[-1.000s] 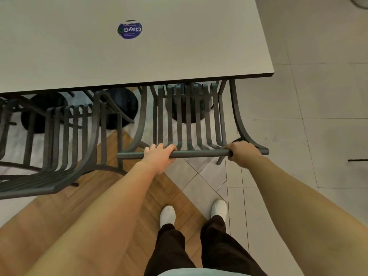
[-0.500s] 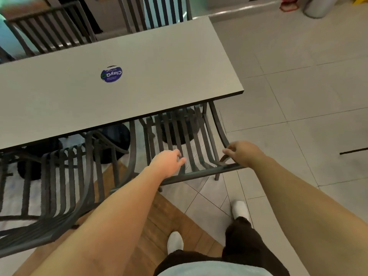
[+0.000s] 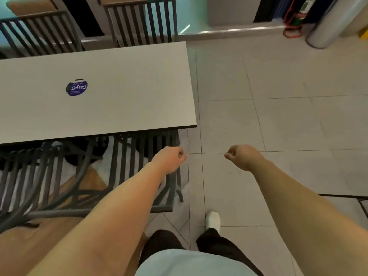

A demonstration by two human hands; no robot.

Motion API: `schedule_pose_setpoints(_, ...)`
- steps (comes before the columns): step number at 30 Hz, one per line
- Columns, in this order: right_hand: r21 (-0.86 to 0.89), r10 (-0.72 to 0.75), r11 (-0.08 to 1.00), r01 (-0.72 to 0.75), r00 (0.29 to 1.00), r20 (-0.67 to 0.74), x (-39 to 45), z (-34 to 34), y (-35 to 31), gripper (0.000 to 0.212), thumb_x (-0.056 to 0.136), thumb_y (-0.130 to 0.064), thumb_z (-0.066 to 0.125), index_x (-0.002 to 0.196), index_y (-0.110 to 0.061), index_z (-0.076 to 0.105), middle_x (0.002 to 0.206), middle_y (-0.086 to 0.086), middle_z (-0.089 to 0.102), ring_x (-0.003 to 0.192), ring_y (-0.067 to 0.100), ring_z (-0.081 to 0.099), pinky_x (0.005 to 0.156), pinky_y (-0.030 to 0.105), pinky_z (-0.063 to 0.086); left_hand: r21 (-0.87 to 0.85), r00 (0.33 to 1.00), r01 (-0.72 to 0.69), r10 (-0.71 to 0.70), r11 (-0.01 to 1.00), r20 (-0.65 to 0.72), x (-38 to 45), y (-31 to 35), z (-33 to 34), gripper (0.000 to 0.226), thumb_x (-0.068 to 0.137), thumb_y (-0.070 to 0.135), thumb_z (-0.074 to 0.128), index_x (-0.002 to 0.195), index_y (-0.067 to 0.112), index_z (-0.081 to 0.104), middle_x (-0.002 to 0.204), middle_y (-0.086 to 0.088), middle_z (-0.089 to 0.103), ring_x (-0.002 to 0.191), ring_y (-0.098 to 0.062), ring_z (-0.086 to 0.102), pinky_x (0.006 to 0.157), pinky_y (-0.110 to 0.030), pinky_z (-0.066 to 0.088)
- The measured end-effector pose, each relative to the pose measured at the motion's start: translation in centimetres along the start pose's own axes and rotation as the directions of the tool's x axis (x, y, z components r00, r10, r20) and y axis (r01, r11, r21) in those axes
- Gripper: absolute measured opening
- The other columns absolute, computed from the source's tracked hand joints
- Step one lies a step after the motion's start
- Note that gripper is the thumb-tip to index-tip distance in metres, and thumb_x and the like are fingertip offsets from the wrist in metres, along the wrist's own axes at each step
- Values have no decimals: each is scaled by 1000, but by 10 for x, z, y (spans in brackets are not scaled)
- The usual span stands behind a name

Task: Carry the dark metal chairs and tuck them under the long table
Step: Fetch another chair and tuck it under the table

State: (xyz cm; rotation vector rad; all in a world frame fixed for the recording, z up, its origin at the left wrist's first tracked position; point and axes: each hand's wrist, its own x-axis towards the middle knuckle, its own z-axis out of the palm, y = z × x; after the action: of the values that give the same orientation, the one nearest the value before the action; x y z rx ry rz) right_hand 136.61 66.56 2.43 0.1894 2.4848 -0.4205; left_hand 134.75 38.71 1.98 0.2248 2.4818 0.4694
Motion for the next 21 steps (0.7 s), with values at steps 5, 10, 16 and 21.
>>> schedule_pose_setpoints(5, 7, -6, 1000, 6, 1000, -22, 40, -64, 48, 41, 106, -44, 51, 131, -15, 67, 128, 8, 68, 118, 28, 61, 97, 38, 48, -24, 999, -17, 16, 1000, -35, 51, 65, -17, 39, 108, 46, 46, 130, 19, 64, 110, -3, 71, 93, -17, 67, 89, -38, 57)
schedule_pose_setpoints(10, 3, 4, 1000, -4, 1000, -13, 94, -112, 73, 40, 105, -45, 52, 130, -17, 67, 127, 9, 68, 114, 29, 62, 95, 39, 50, -36, 998, -31, 29, 999, -60, 126, 105, -47, 41, 107, 48, 47, 128, 19, 66, 115, -4, 71, 100, -21, 66, 93, -42, 56)
schedule_pose_setpoints(16, -8, -22, 1000, 22, 1000, -22, 195, -183, 80, 38, 104, -45, 52, 127, -19, 68, 125, 5, 70, 114, 25, 62, 97, 40, 51, -66, 996, -56, 51, 996, -73, 241, 133, -93, 40, 107, 47, 48, 127, 17, 66, 107, -3, 72, 97, -20, 66, 93, -40, 56)
schedule_pose_setpoints(21, 8, 3, 1000, -2, 1000, -26, 302, -260, 72, 37, 102, -48, 52, 125, -23, 69, 124, 2, 70, 112, 24, 62, 95, 41, 52, -73, 998, -50, 46, 996, -53, 350, 145, -152, 40, 107, 47, 47, 126, 17, 67, 110, -4, 72, 98, -21, 67, 90, -40, 56)
